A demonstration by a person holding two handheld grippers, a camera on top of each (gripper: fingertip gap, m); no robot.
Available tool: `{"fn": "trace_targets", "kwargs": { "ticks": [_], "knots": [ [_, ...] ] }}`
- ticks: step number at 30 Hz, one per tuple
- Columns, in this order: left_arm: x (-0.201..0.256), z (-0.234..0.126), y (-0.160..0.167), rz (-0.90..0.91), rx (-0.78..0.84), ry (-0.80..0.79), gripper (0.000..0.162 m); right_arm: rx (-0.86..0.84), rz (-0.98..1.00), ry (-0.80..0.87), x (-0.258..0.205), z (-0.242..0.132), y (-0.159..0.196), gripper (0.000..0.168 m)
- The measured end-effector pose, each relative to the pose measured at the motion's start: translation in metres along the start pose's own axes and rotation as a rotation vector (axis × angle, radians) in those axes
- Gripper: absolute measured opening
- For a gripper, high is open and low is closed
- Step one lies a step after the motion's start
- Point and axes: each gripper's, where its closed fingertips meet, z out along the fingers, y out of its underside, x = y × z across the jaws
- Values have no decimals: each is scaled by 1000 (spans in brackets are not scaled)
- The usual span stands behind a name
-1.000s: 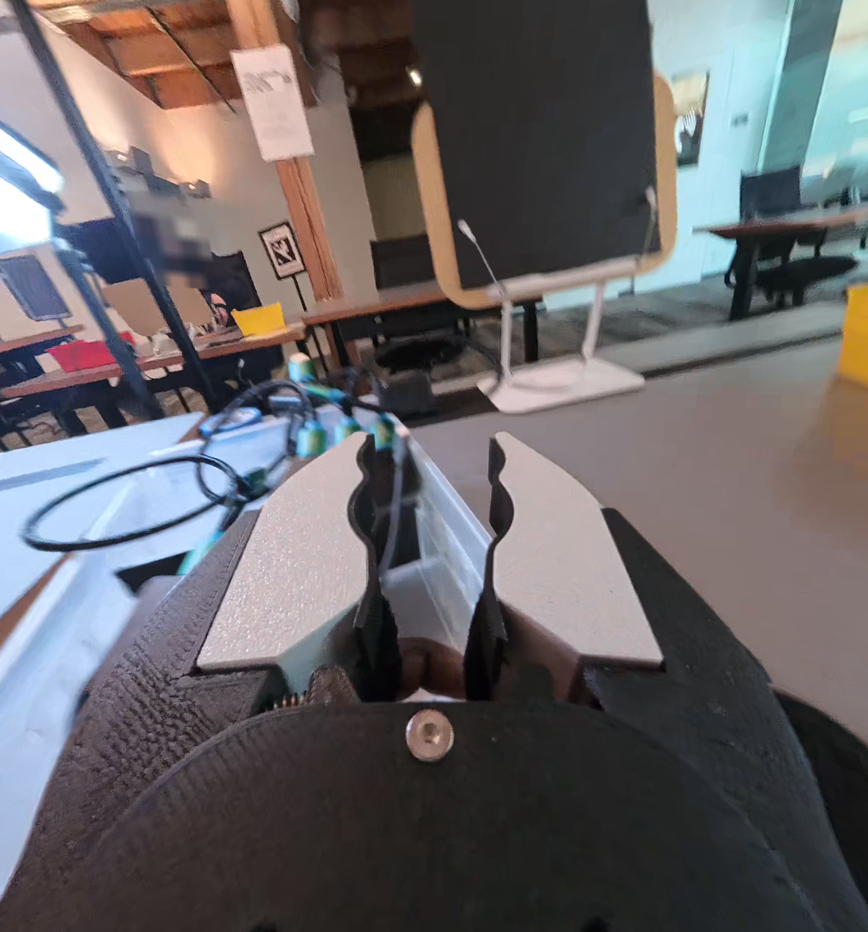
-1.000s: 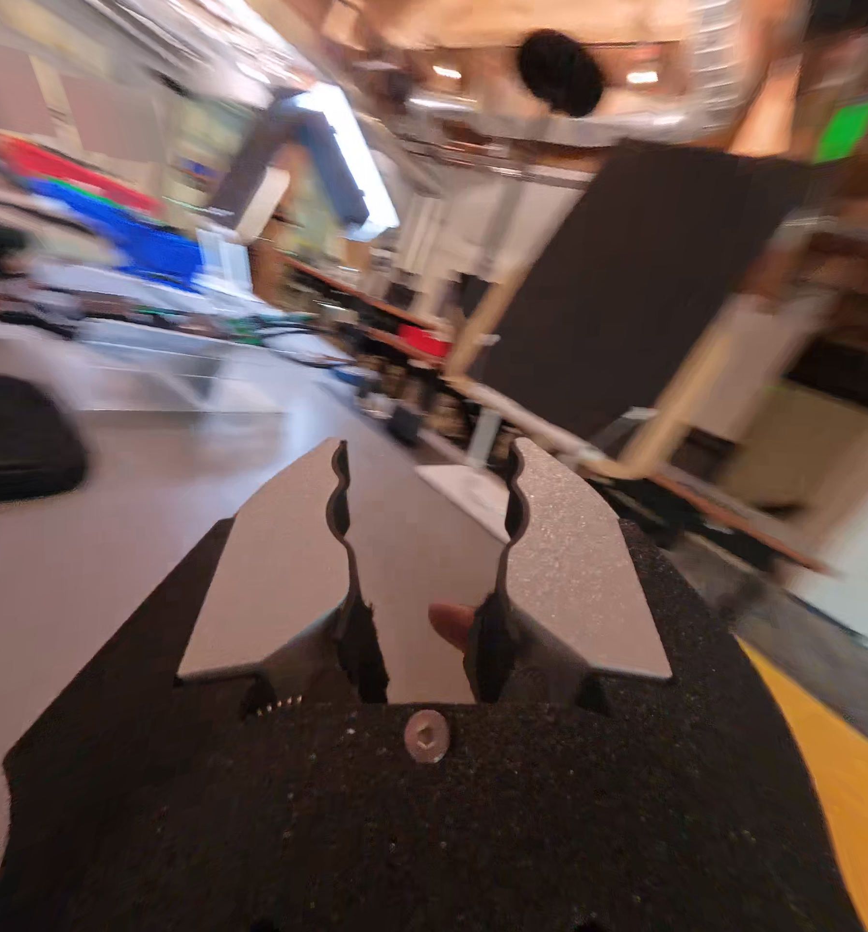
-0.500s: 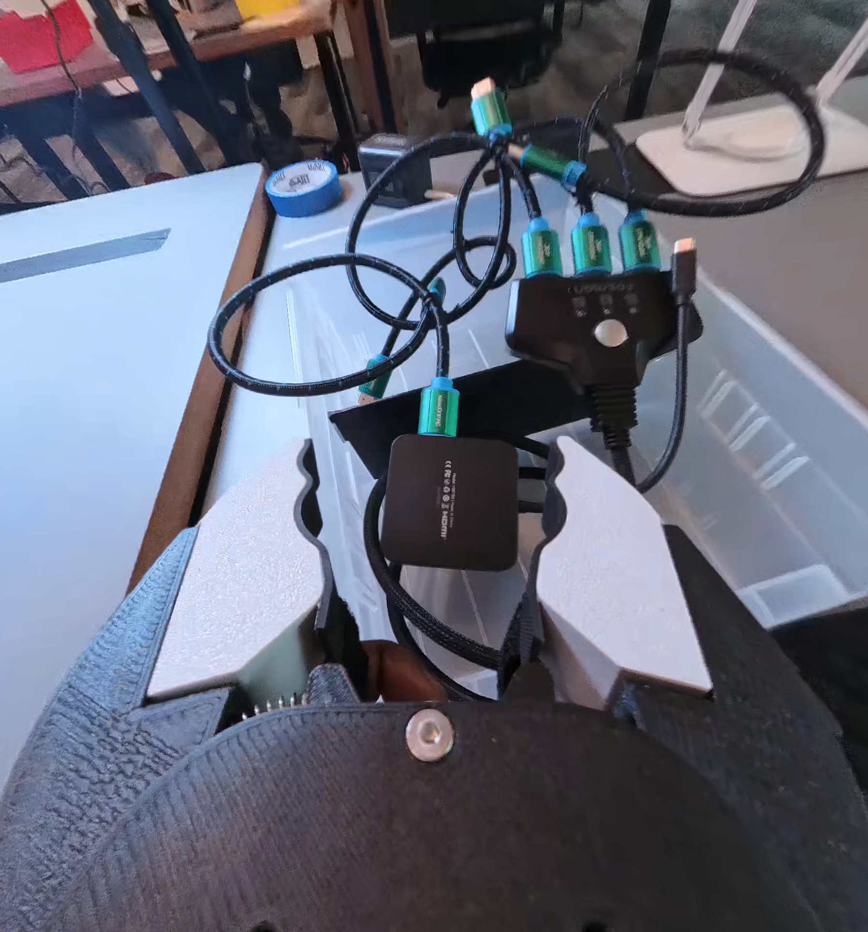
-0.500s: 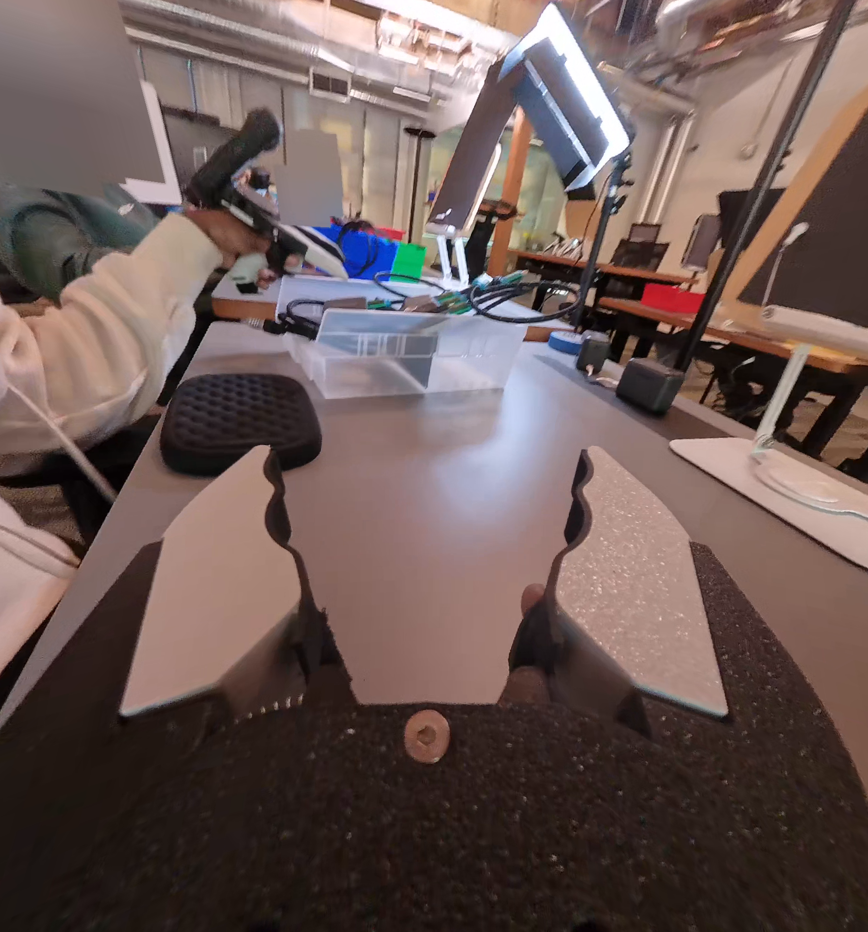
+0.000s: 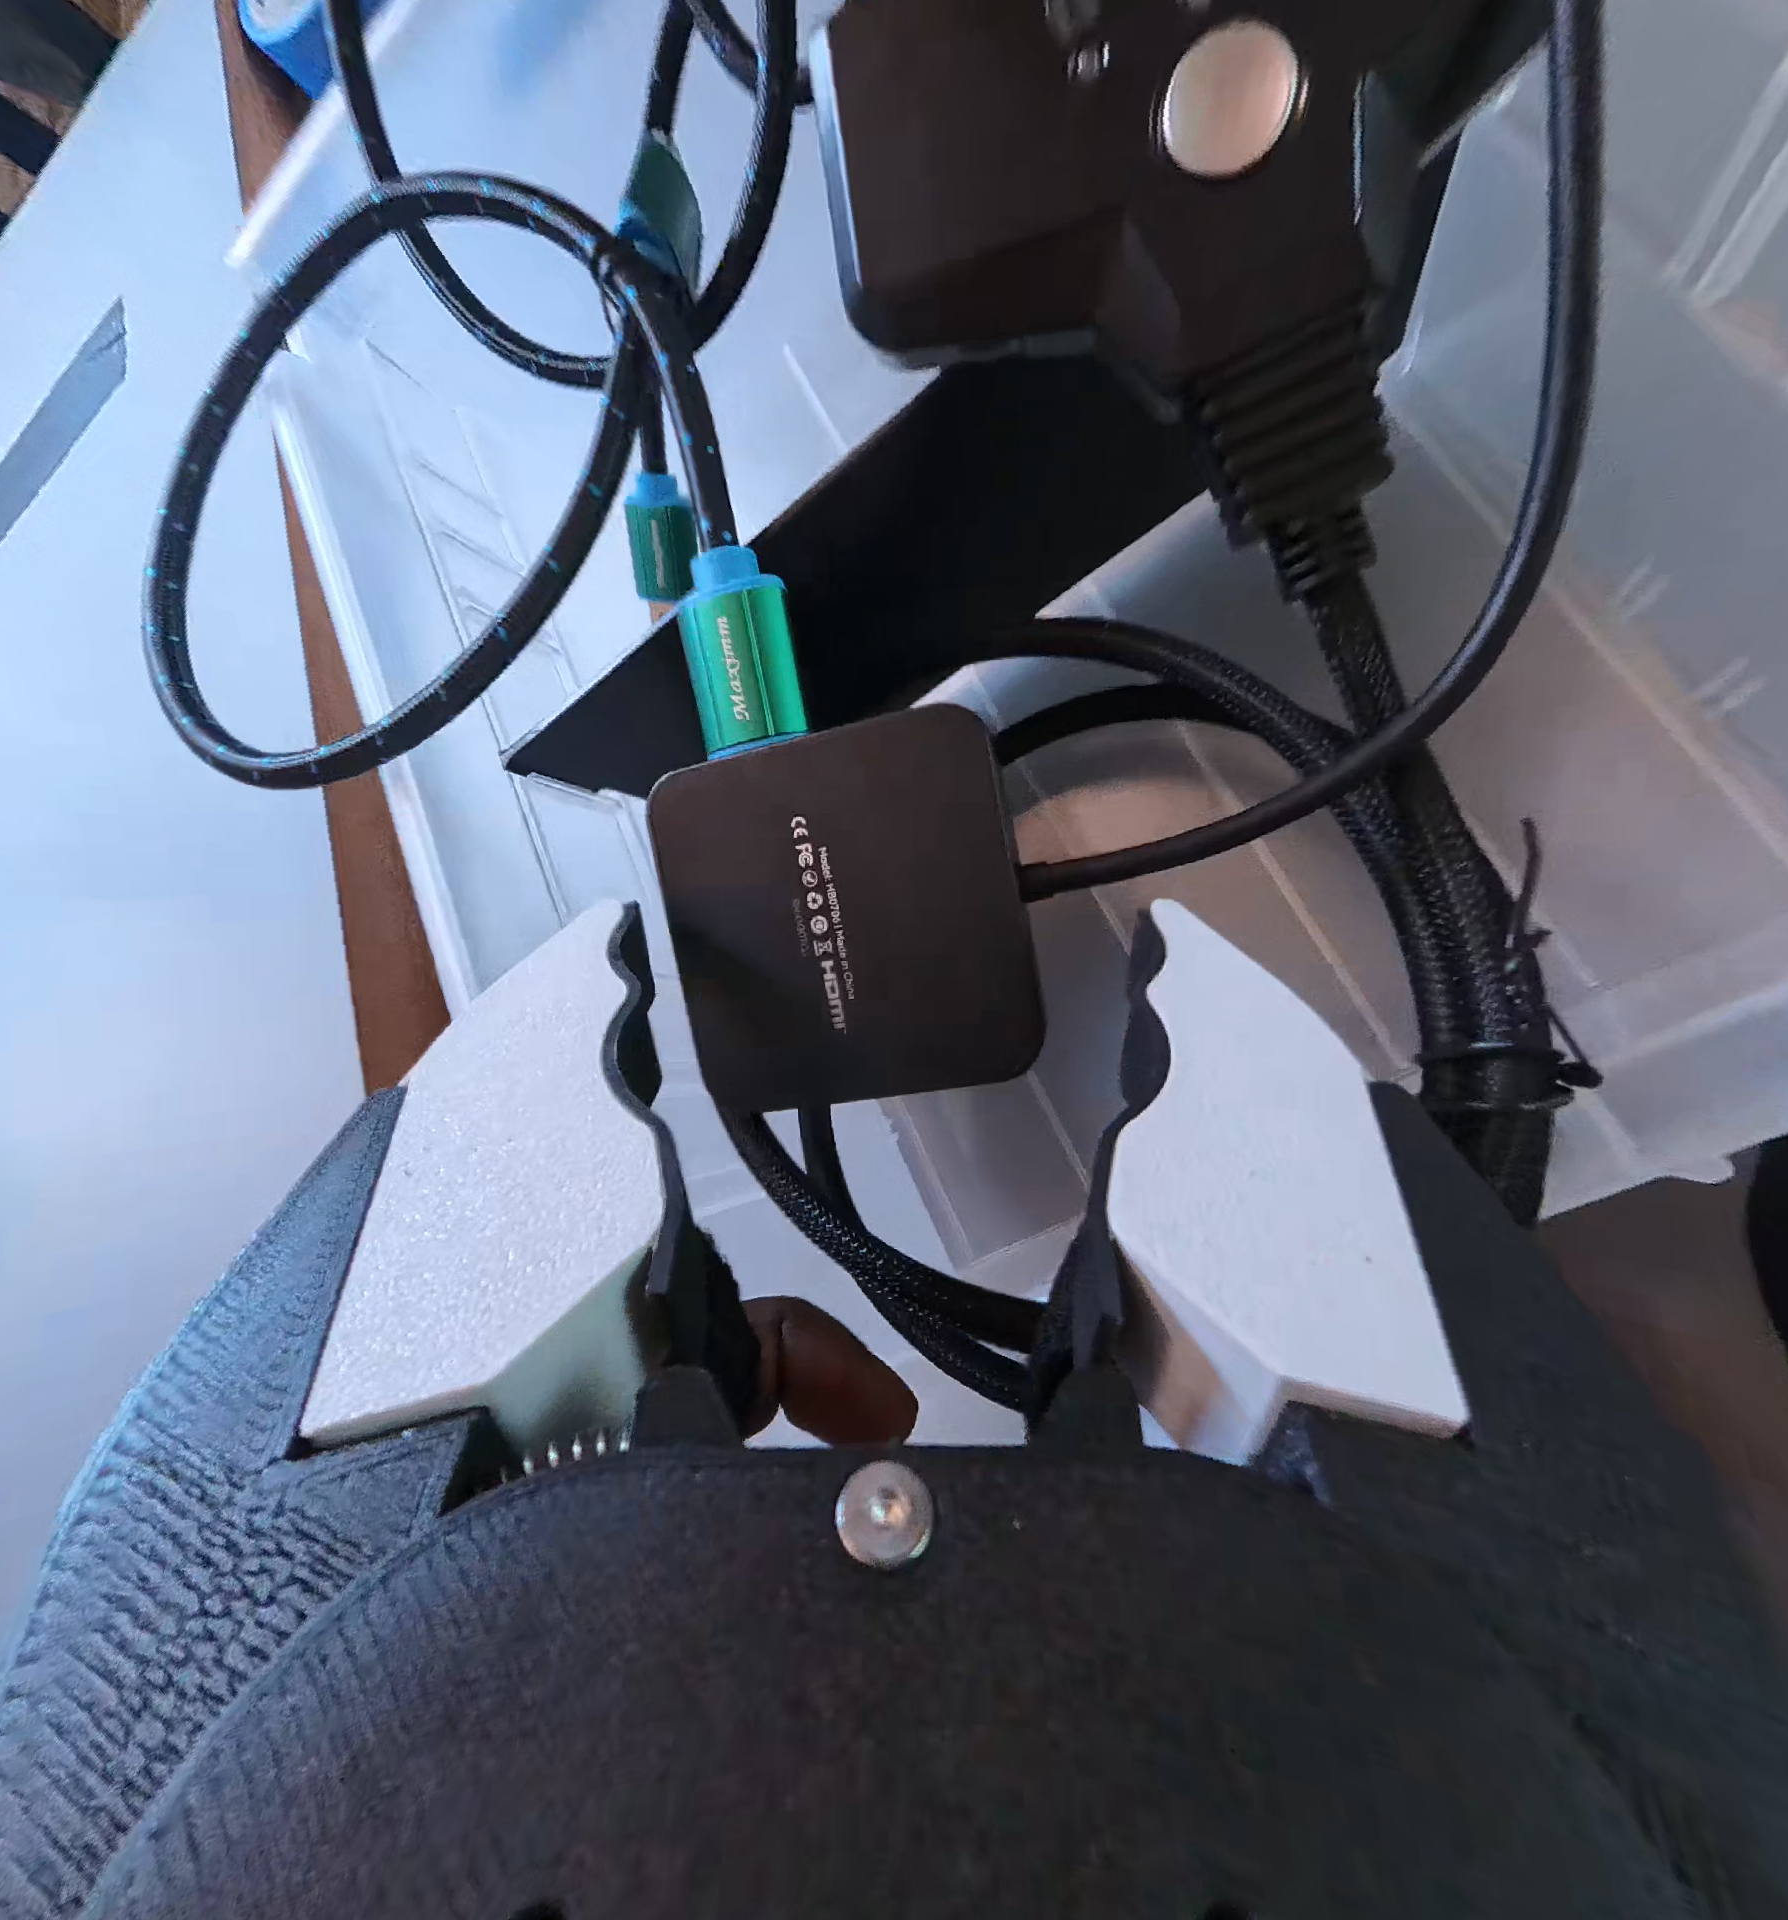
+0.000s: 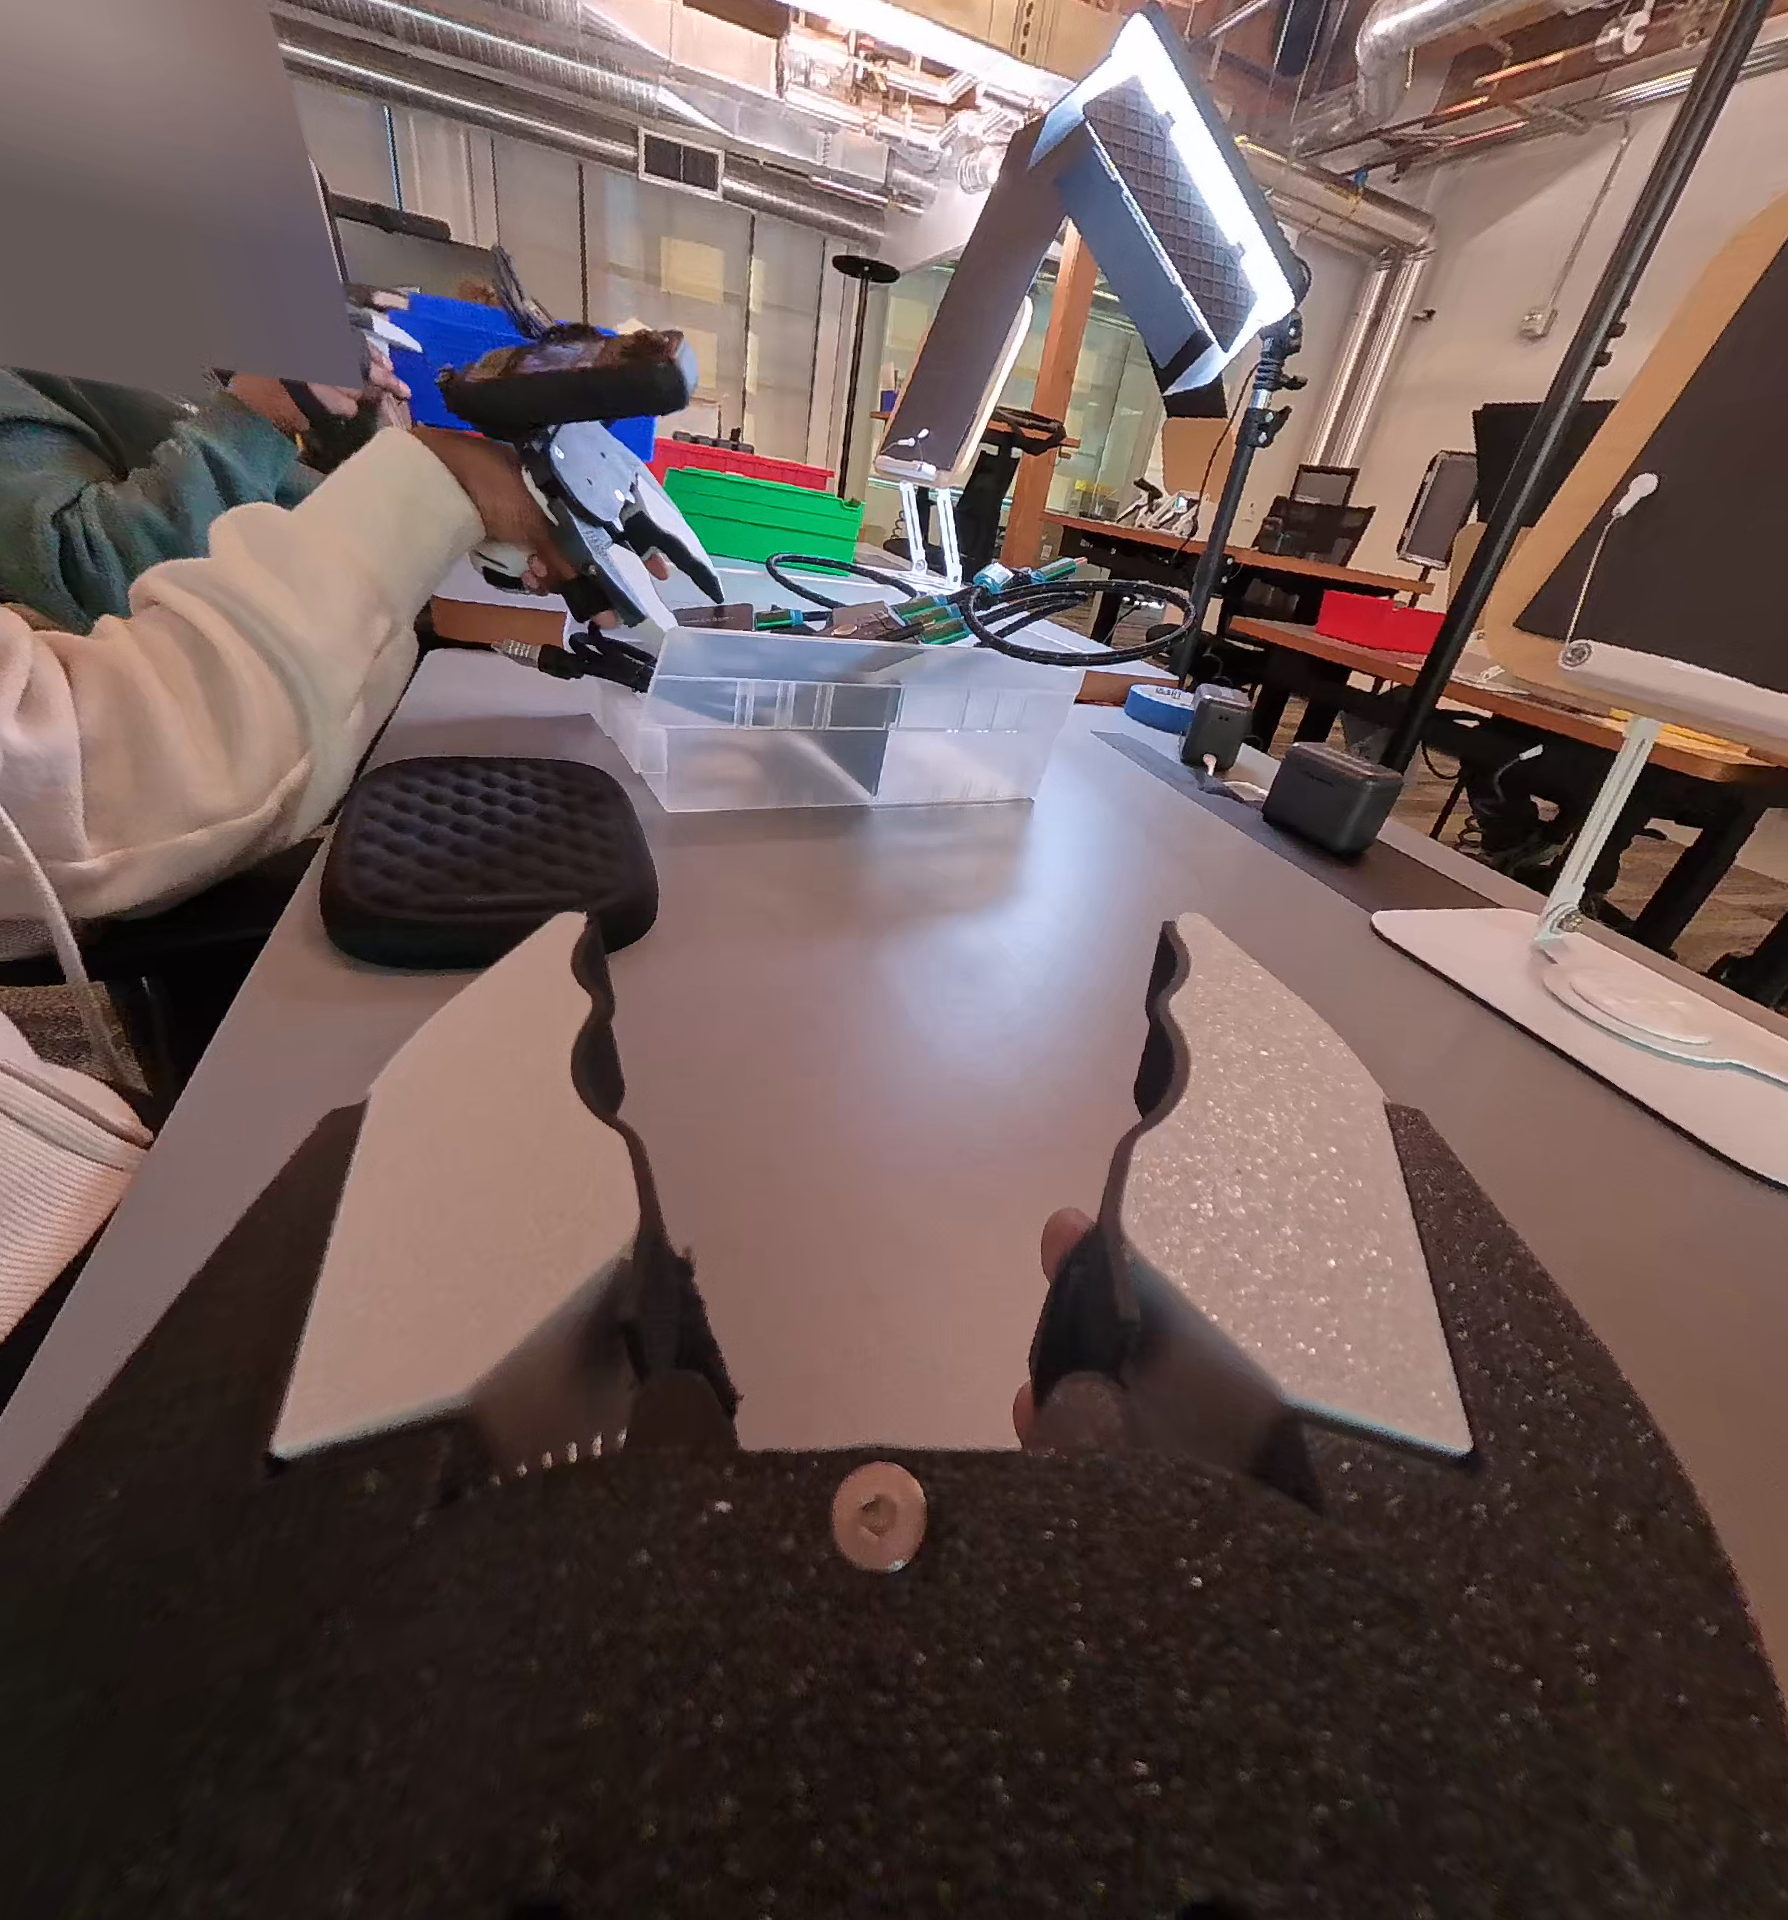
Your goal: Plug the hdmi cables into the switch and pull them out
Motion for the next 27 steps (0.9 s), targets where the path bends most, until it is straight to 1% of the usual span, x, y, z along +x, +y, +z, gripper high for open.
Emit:
{"fn": "trace_targets", "kwargs": {
  "ticks": [3,4,7,9,12,16,19,24,26,27],
  "knots": [
    [0,6,5,38,-66,-17,81,-11,-10,-2,-1,0,1,98],
    [-2,8,7,42,-84,-30,73,-15,-15,-2,-1,1,2,97],
    [-4,7,4,44,-81,-36,71,-25,-24,-5,-2,1,3,97],
    [-13,-3,-10,20,27,-85,70,-32,-27,-4,-2,1,4,97],
    [-27,-32,-34,-25,196,-157,69,-43,-34,0,-2,2,6,96],
    [-41,-64,-45,49,270,-308,68,-56,-46,7,-1,2,8,95],
    [-44,-92,-66,118,389,-416,69,-64,-58,9,-1,2,10,94],
    [-28,-145,-115,293,689,-581,68,-99,-108,24,0,3,14,92],
    [-13,-165,-135,350,824,-614,69,-115,-122,25,0,4,16,90],
    [-2,-175,-146,376,891,-619,68,-122,-125,31,1,6,16,86]
  ]
}}
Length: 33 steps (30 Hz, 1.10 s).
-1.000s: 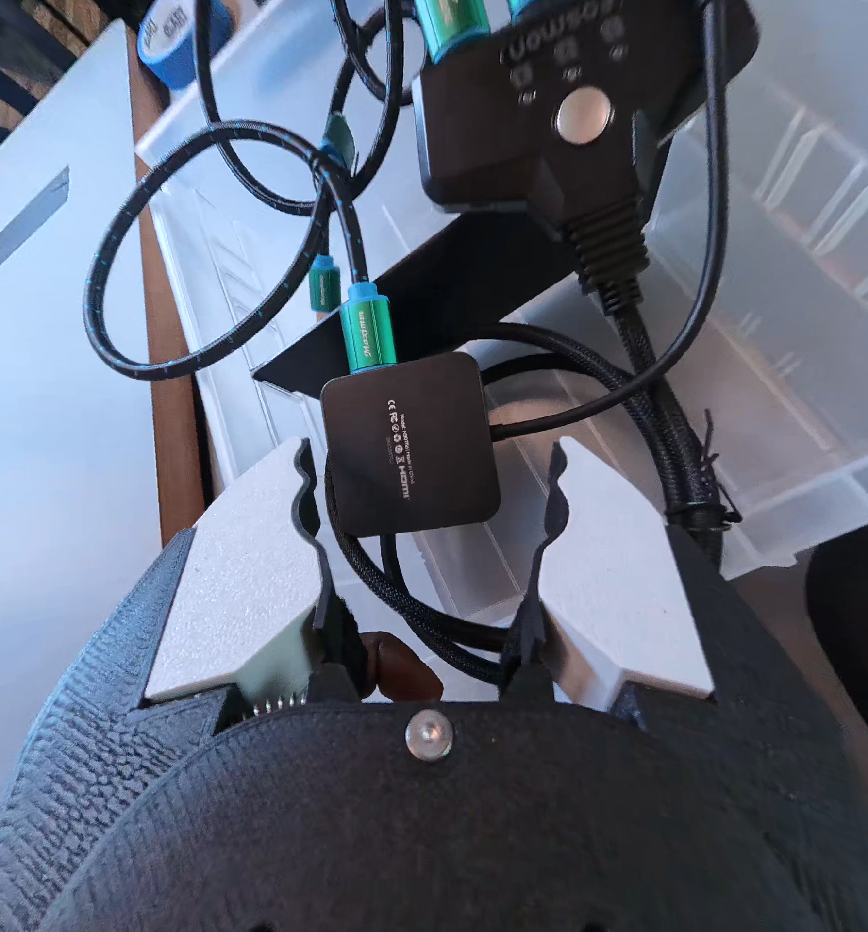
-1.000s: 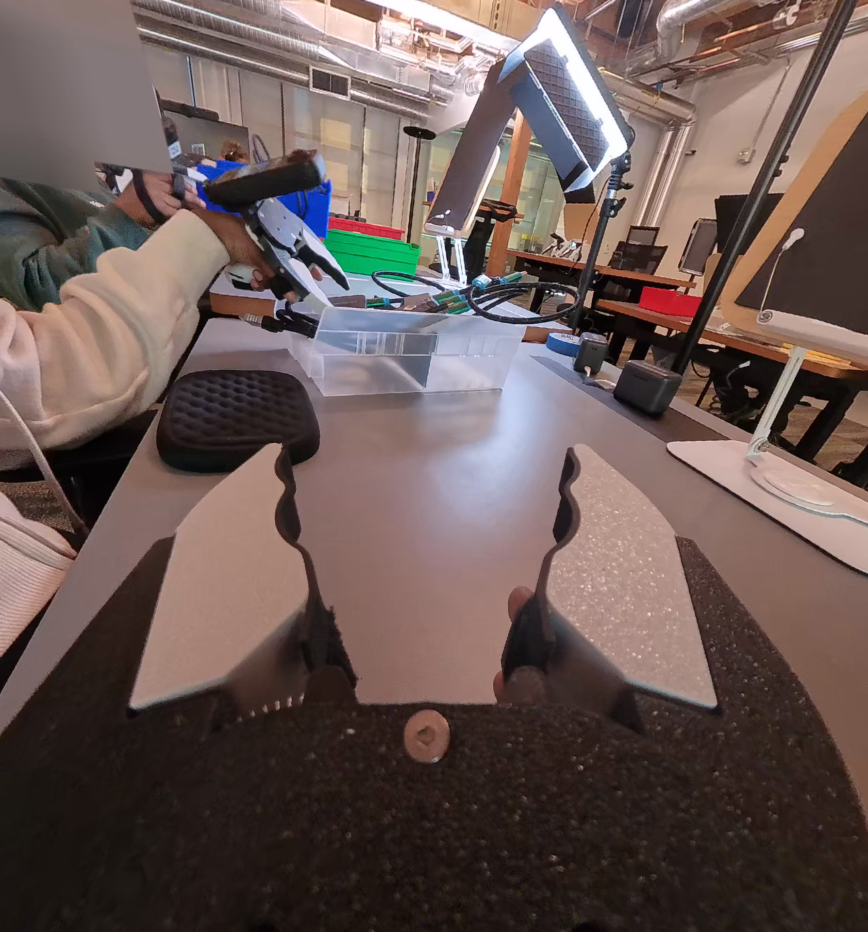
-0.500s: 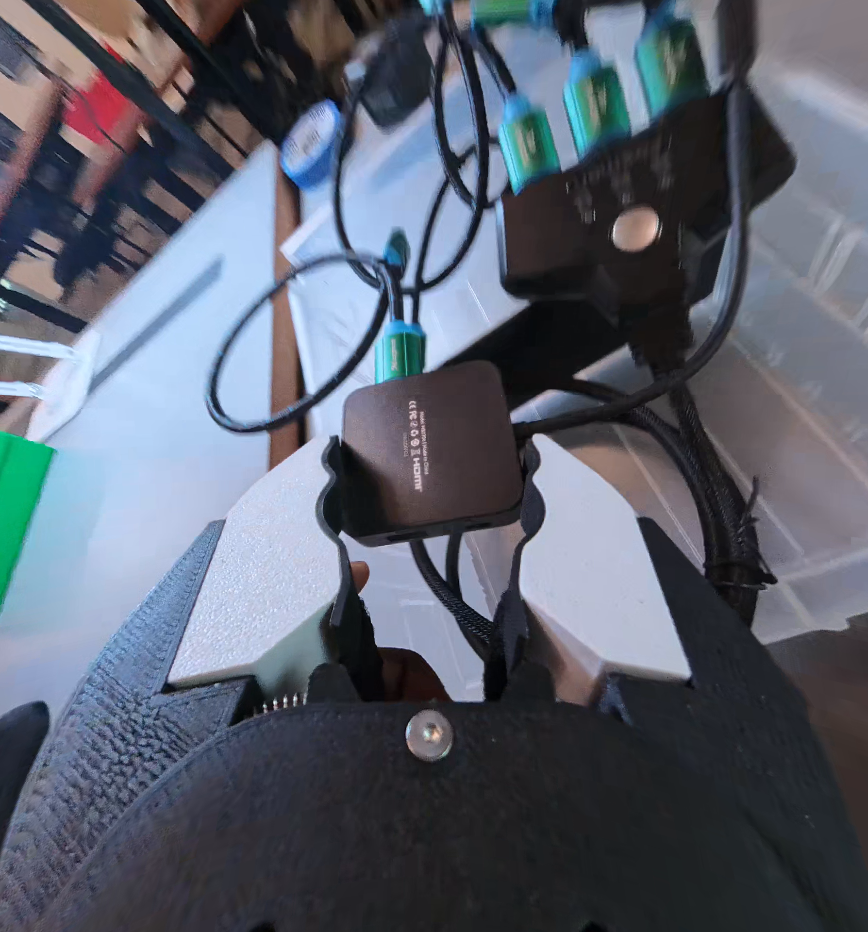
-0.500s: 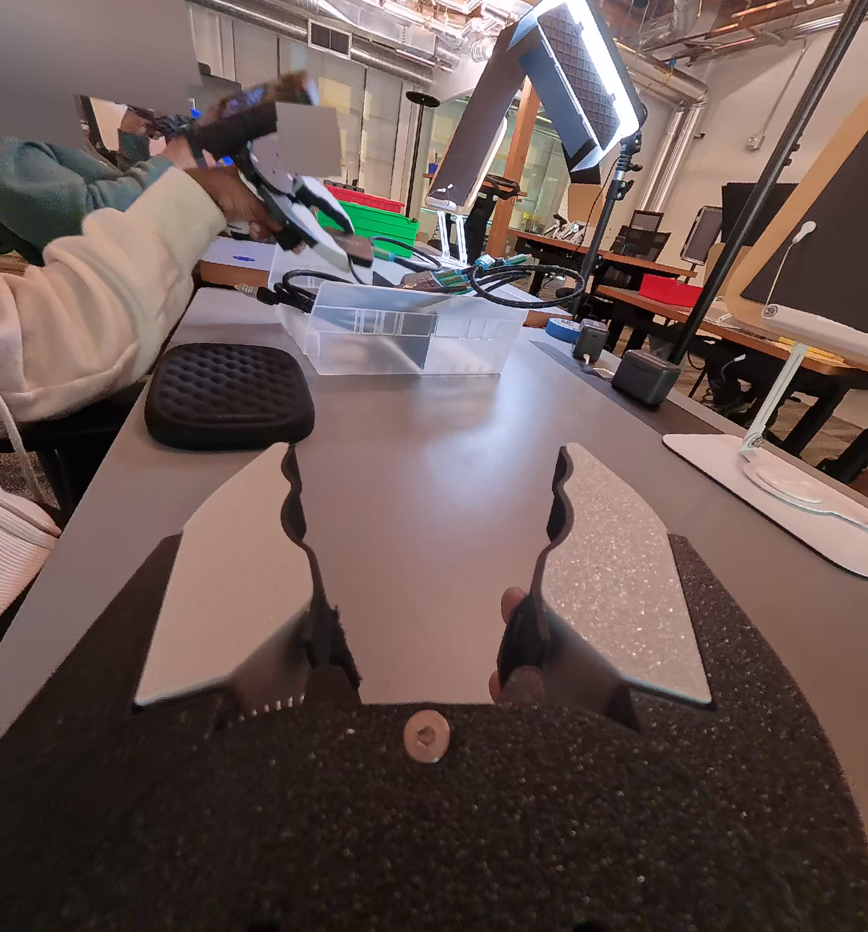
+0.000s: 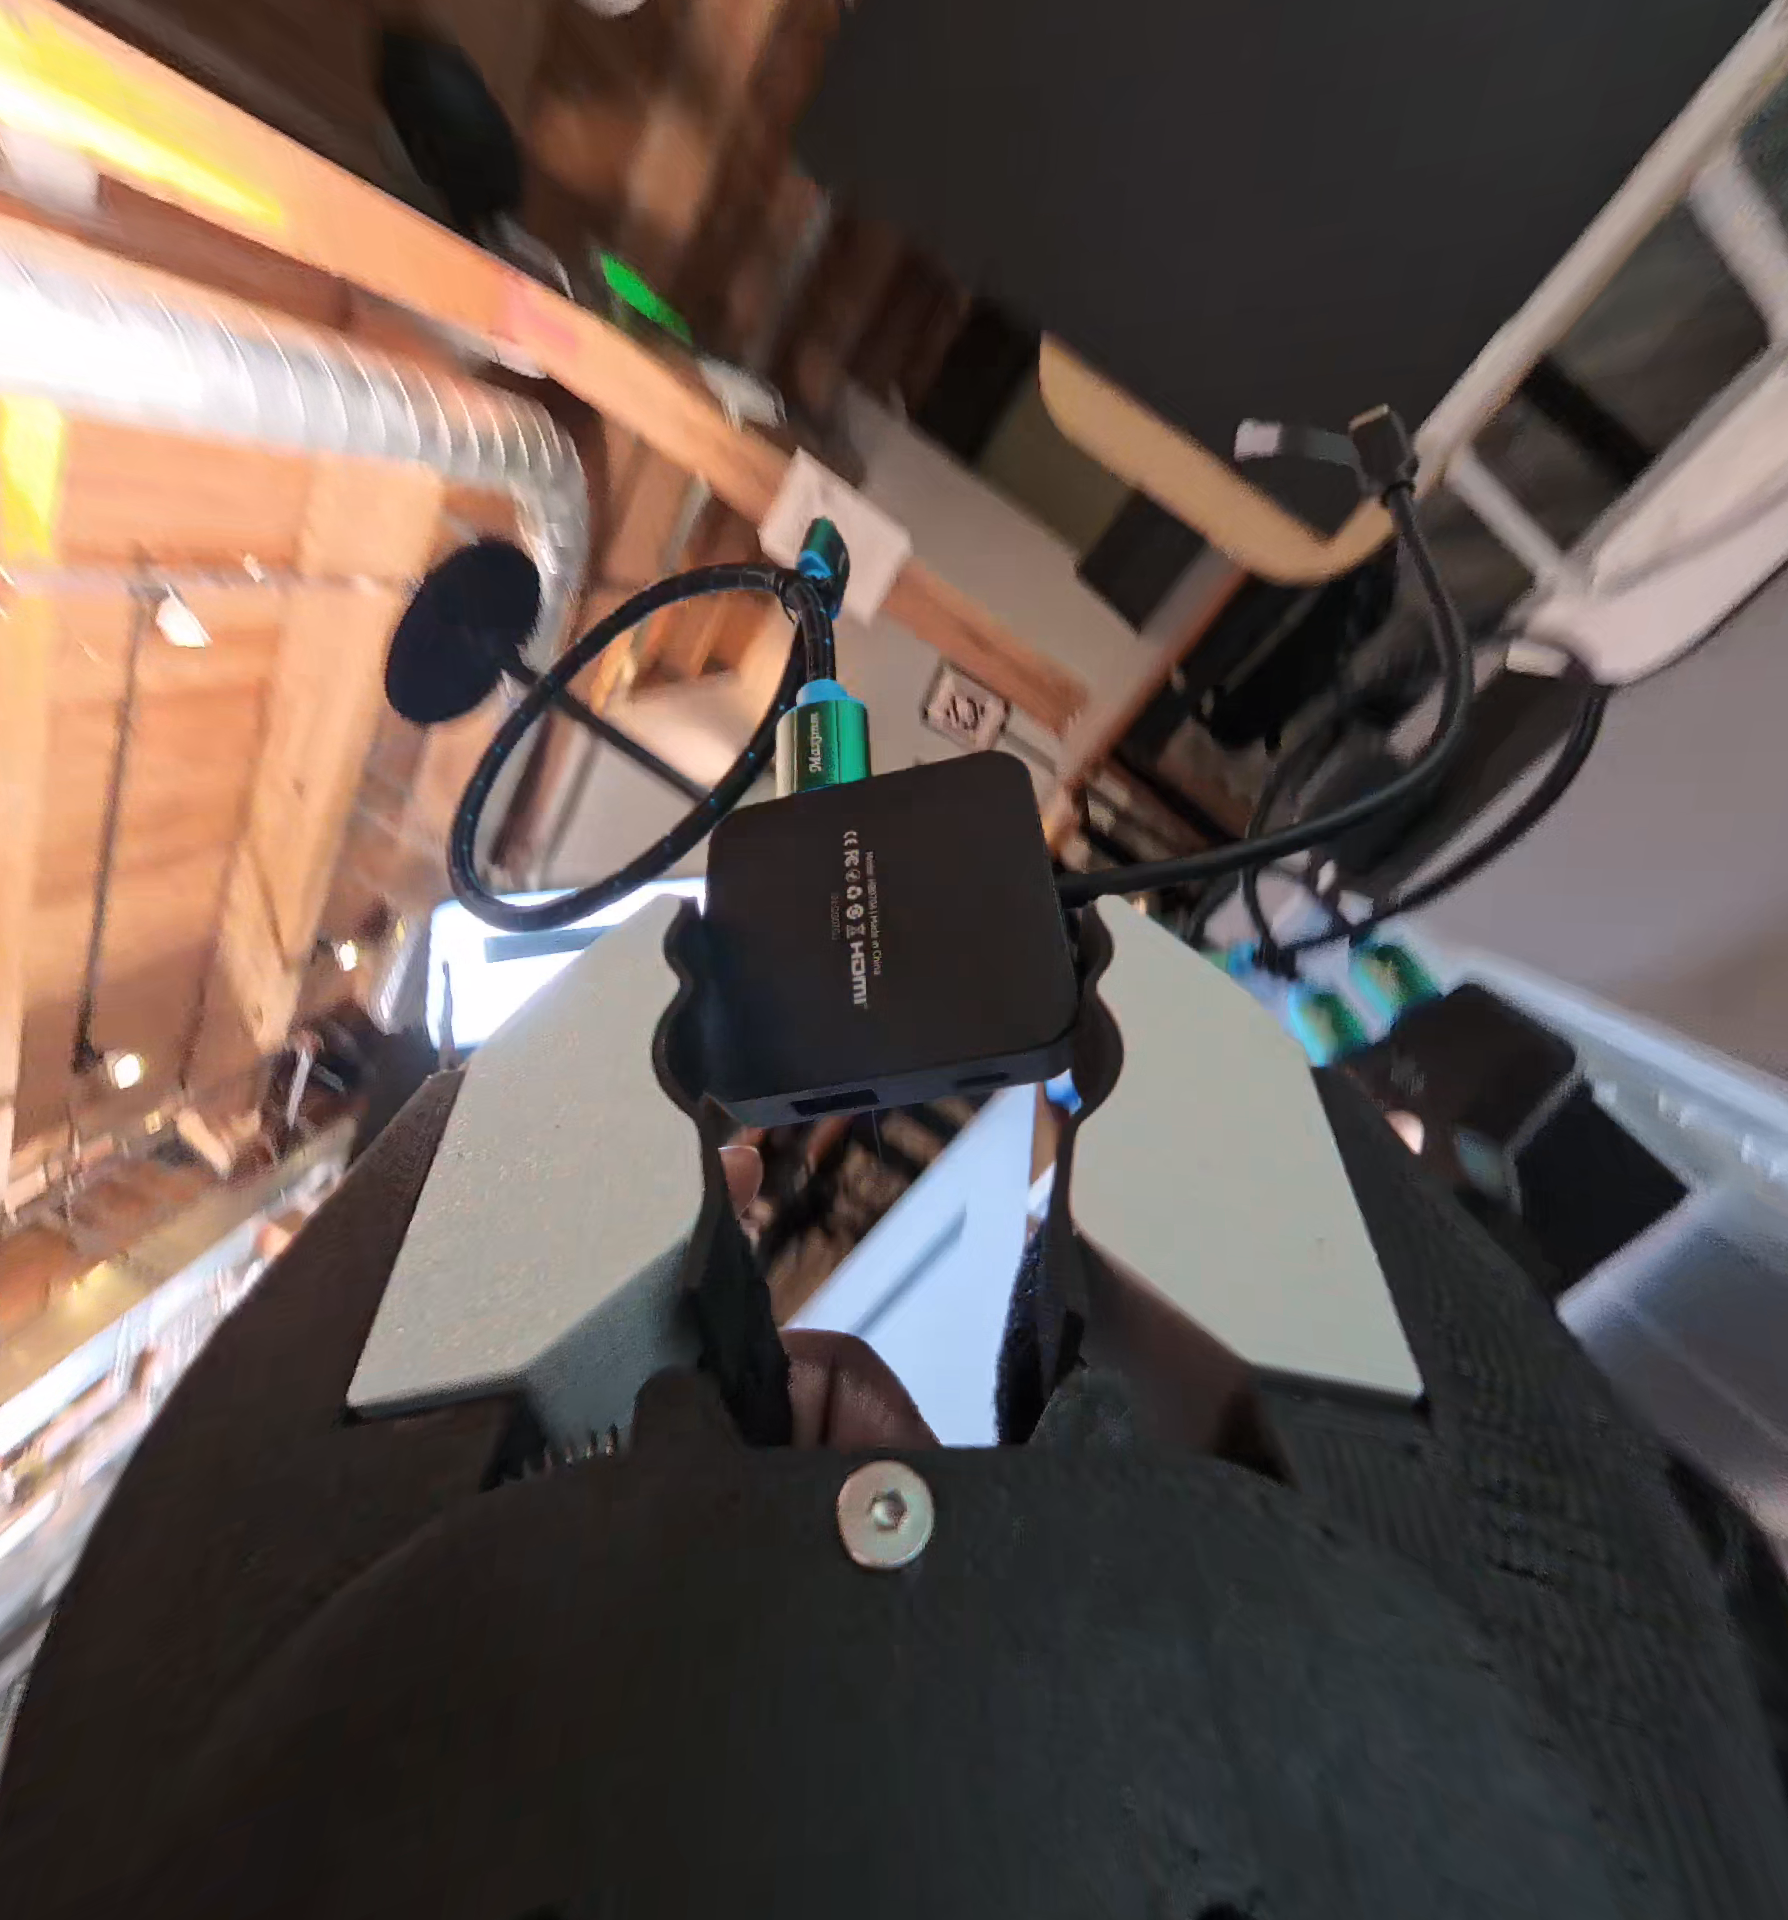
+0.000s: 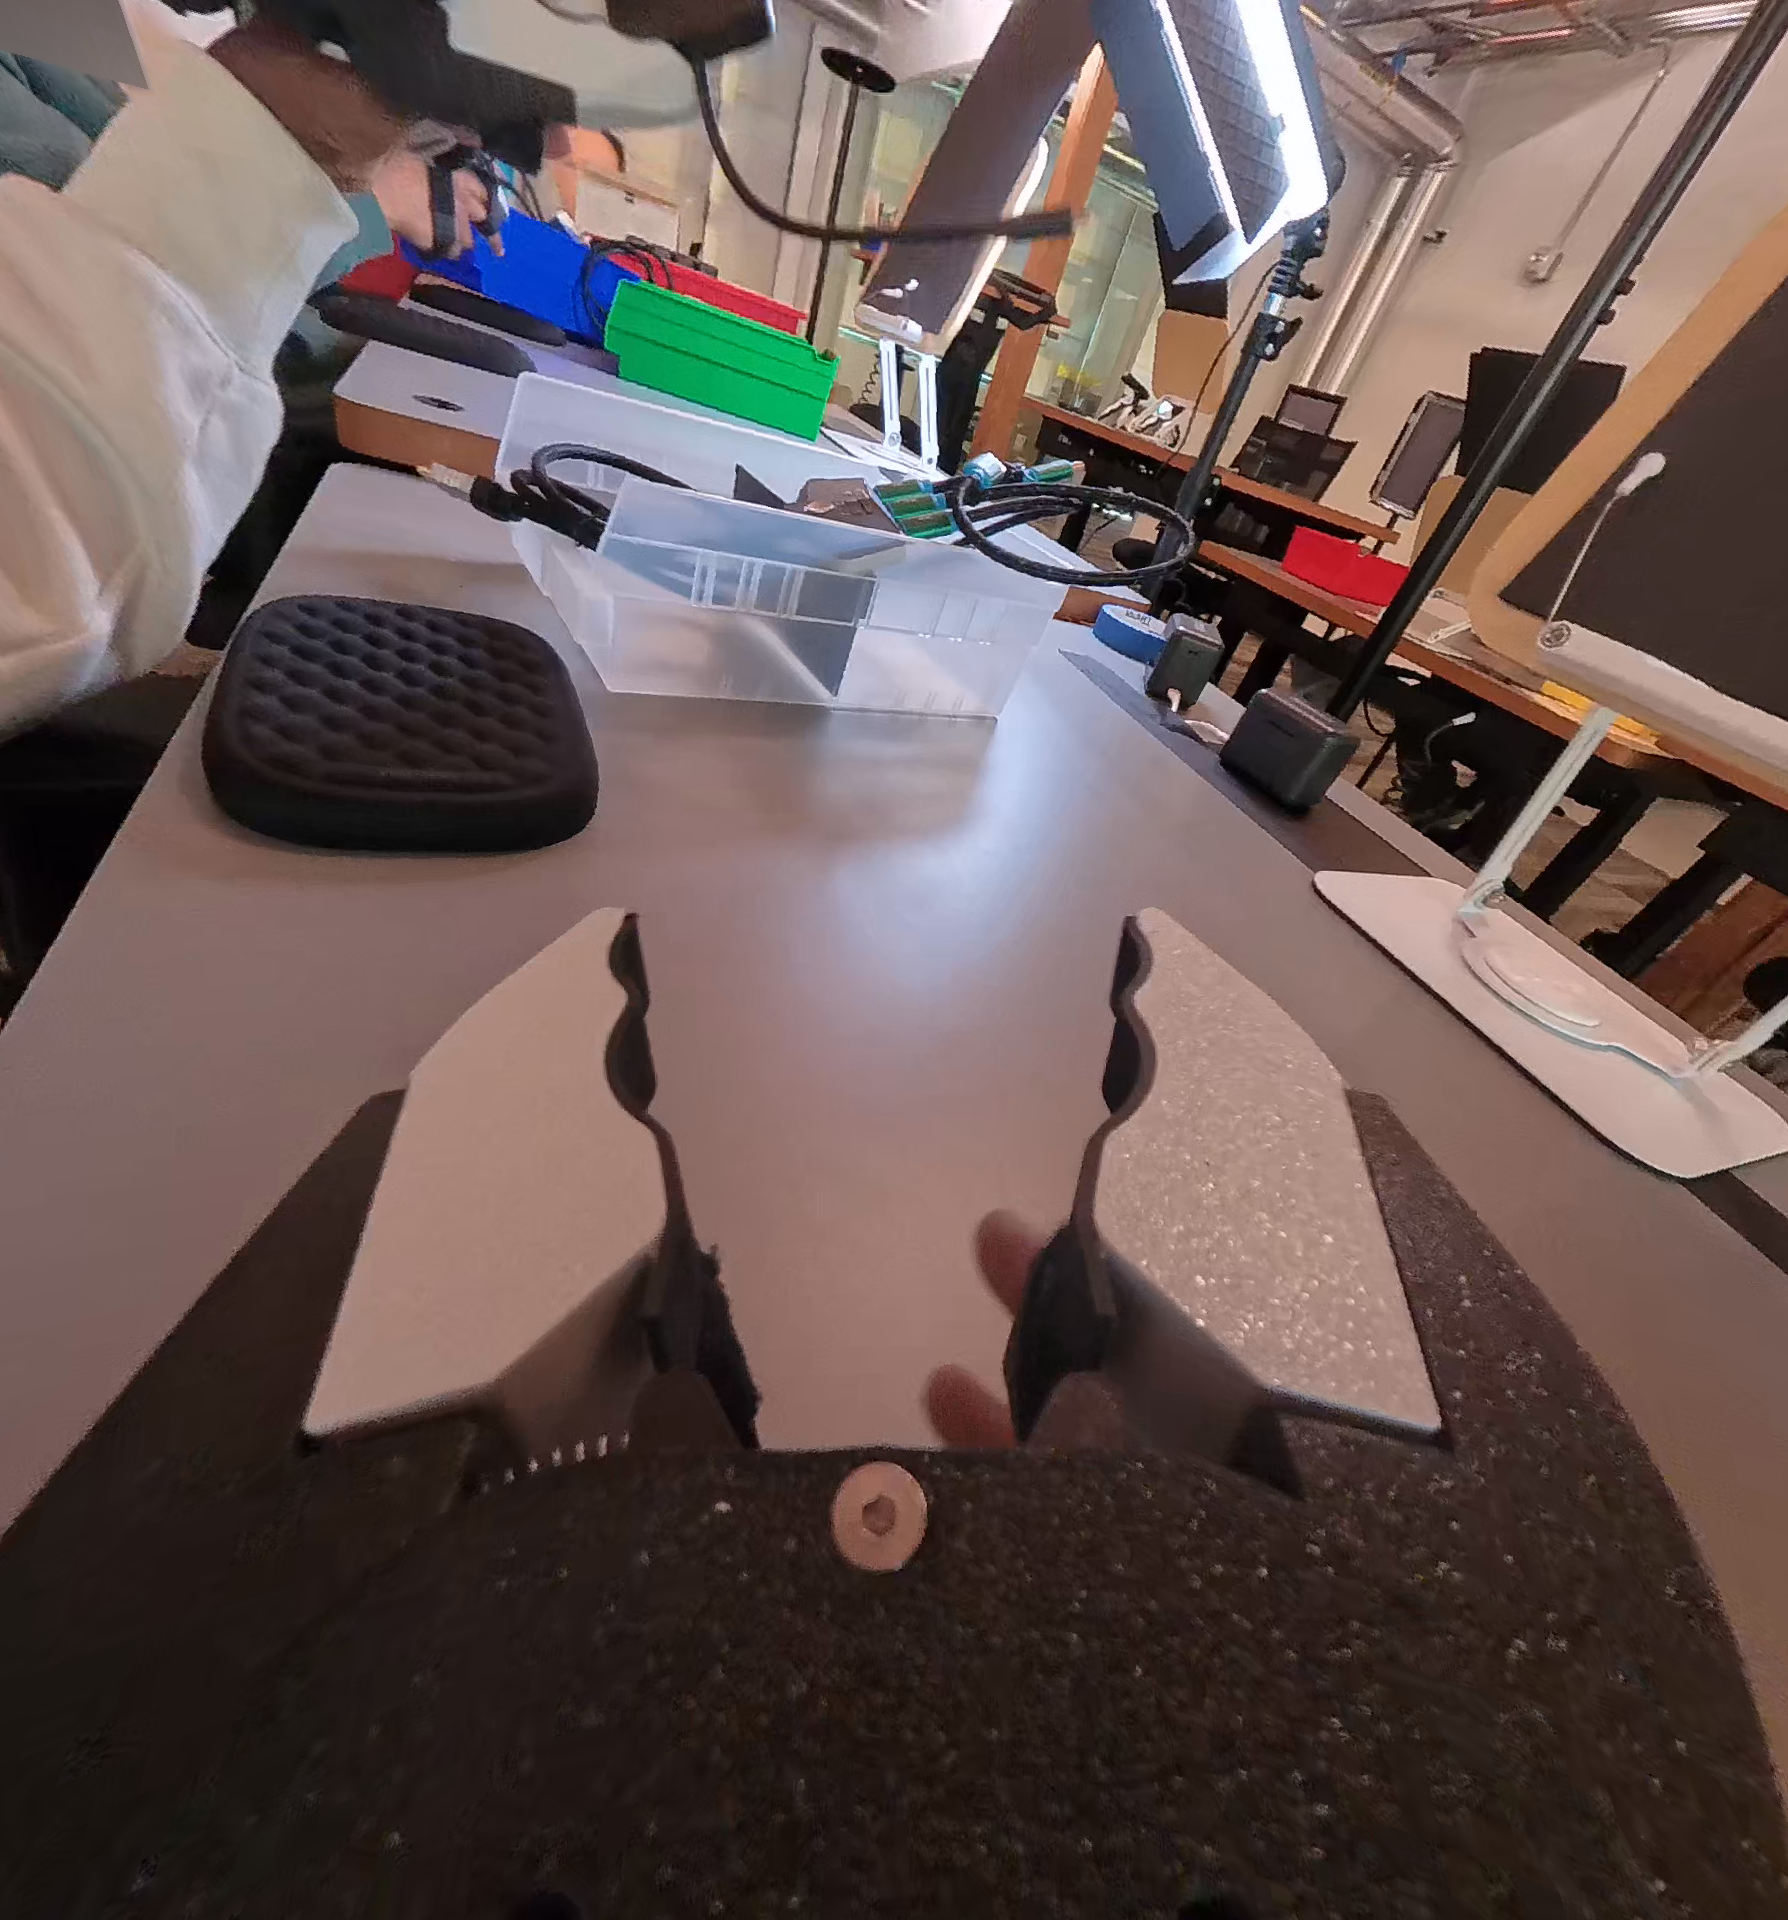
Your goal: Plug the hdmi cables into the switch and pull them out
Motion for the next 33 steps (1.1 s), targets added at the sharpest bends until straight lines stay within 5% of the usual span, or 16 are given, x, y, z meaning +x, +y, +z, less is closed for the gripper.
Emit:
{"fn": "trace_targets", "kwargs": {
  "ticks": [3,6,10,15,18,21,27,30,33],
  "knots": [
    [17,1,-54,19,201,13,68,93,91,46,7,13,-28,64],
    [47,1,-107,48,366,62,68,330,173,-77,-6,25,-95,55],
    [92,3,-150,250,438,92,68,466,301,-139,7,35,-160,42],
    [145,-1,-186,282,552,203,68,333,569,-256,24,76,-156,52],
    [170,-4,-198,227,599,288,69,468,646,-336,32,74,-162,12],
    [190,-1,-200,18,613,435,69,486,626,-321,41,68,-147,12],
    [241,12,-191,-907,450,974,78,528,562,-310,51,53,-131,12],
    [240,-14,-202,-1042,543,1198,92,460,466,-305,45,60,-121,12],
    [218,-15,-203,-1183,632,1200,87,505,421,-334,40,57,-124,11]
  ]
}}
